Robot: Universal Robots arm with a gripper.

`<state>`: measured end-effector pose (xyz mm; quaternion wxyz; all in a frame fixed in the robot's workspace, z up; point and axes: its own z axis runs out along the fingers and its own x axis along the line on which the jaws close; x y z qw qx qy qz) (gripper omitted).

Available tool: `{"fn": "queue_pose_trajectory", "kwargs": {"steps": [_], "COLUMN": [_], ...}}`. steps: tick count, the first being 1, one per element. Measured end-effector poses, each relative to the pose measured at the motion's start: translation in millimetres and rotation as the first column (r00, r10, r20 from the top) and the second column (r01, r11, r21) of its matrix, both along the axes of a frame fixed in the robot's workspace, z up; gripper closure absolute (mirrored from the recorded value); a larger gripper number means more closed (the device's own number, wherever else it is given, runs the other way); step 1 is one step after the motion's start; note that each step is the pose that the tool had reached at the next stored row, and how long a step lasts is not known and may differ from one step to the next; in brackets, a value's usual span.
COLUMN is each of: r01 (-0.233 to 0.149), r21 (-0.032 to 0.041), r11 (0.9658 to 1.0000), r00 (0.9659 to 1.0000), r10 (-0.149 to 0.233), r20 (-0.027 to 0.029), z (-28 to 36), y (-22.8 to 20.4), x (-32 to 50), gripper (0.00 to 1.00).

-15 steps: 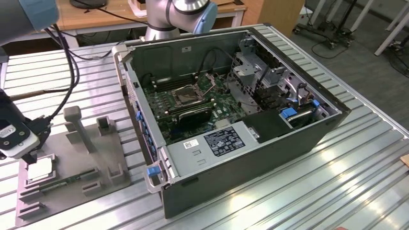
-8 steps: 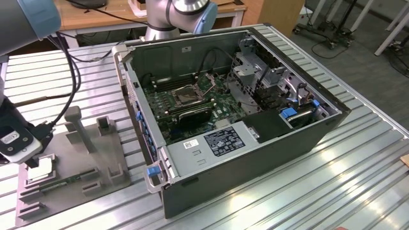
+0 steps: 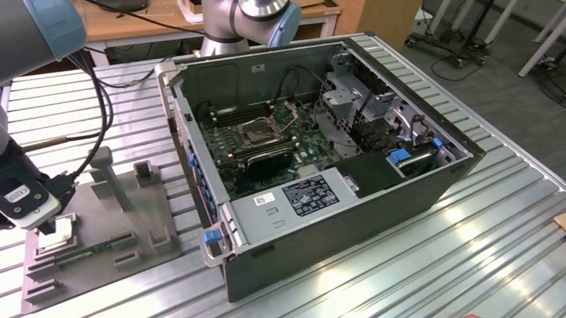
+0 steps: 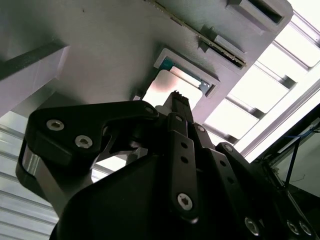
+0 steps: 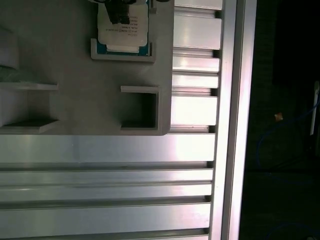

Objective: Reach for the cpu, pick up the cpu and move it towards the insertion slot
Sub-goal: 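Reach for the cpu, then pick up the cpu and move it towards the insertion slot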

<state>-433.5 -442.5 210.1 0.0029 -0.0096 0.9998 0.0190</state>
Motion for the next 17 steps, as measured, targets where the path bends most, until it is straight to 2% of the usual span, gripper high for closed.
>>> {"fn": "queue_pose_trajectory", "kwargs": {"steps": [11, 13, 16, 17], "r01": [0.0, 0.0, 0.0, 0.0], "r21": [0.0, 0.0, 0.0, 0.0], "r11": [1.0, 1.0, 1.0, 1.0], "r00": [1.0, 1.0, 1.0, 1.0], "r10": [0.0, 0.0, 0.0, 0.0], "r20": [0.0, 0.0001, 0.0001, 0.0001], "z": [-0.1, -0.2, -0.2, -0.2], "y": [0.0, 0.0, 0.0, 0.0], "x": [0.0, 0.0, 0.0, 0.0], "gripper": [0.89, 0.76, 0.71, 0.64]}}
